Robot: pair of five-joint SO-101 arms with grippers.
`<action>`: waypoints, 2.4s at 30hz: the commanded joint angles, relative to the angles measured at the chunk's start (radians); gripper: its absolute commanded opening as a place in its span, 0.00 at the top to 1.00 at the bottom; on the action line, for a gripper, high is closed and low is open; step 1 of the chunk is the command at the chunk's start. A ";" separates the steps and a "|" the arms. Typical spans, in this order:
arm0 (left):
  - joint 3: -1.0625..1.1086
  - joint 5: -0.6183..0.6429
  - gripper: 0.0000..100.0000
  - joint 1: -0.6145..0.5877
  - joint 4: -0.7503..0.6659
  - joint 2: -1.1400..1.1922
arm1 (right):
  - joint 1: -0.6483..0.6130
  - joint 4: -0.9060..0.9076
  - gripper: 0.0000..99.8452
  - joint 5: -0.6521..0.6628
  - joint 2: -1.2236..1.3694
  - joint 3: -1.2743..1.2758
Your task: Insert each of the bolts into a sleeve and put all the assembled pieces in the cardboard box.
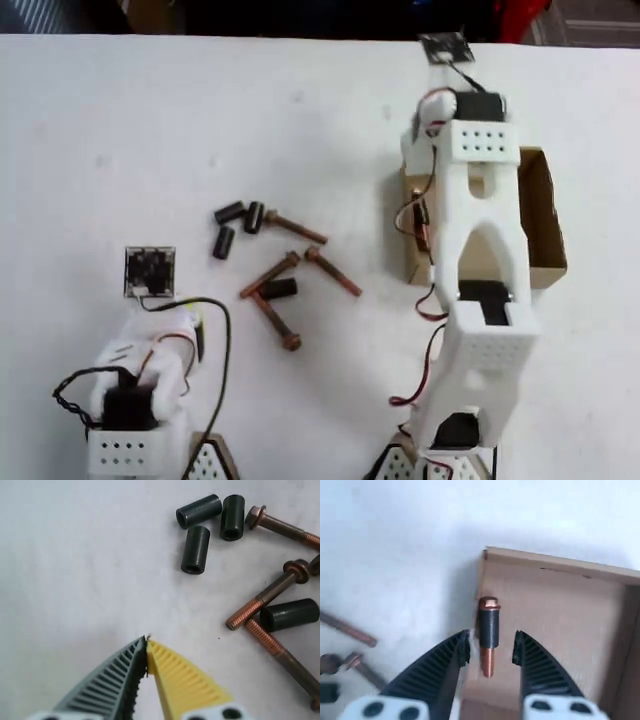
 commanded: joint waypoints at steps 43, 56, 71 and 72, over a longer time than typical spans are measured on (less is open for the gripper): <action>-0.040 -0.009 0.98 -0.093 0.041 -0.007 | -0.579 0.042 0.88 0.011 -0.957 0.736; -0.029 -0.009 0.98 -0.094 0.032 -0.007 | -0.624 -0.340 0.88 0.273 -0.831 1.108; -0.031 -0.011 0.98 -0.171 0.000 -0.007 | -0.696 -0.507 0.88 0.712 -0.601 1.109; -0.031 -0.011 0.98 -0.185 -0.009 -0.007 | -0.702 -0.507 0.88 0.721 -0.590 1.109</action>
